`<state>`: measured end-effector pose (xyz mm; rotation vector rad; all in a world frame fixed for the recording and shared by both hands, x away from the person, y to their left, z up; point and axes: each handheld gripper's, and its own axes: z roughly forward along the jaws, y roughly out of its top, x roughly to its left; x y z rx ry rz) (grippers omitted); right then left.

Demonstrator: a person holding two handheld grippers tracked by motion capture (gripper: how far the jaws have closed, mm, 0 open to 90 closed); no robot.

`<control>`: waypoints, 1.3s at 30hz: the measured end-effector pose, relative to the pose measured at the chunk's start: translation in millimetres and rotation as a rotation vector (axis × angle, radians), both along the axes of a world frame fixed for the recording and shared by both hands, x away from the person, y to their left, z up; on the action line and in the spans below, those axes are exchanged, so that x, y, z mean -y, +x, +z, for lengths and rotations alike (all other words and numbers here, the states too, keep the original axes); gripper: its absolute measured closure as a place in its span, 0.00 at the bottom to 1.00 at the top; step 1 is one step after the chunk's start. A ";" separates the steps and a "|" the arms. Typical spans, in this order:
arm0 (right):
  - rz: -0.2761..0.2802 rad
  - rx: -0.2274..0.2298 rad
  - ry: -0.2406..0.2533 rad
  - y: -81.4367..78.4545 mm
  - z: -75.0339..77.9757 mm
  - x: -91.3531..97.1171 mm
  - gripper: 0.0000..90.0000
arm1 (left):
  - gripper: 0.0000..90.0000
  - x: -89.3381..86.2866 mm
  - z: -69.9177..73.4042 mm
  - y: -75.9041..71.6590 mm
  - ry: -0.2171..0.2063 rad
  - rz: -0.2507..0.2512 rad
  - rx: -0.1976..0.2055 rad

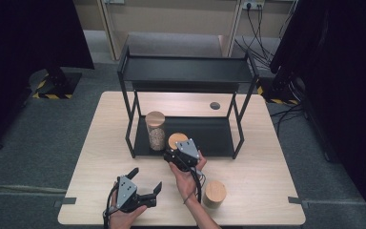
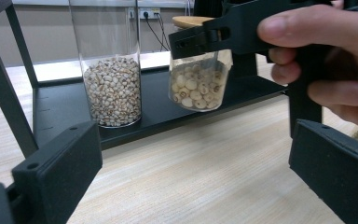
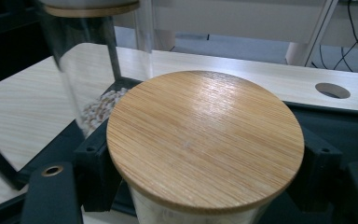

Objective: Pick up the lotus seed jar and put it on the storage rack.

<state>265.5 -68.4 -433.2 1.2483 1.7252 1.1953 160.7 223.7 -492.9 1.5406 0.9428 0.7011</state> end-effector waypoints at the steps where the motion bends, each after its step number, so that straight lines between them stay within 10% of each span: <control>1: -0.004 -0.004 0.001 3.1 -0.2 -0.7 0.28 | 0.02 0.0 0.0 -0.1 0.000 0.000 0.000; 39: -0.082 -0.058 -0.006 53.6 -7.6 -18.2 0.28 | 0.02 -0.2 -0.8 0.3 0.001 -0.003 -0.001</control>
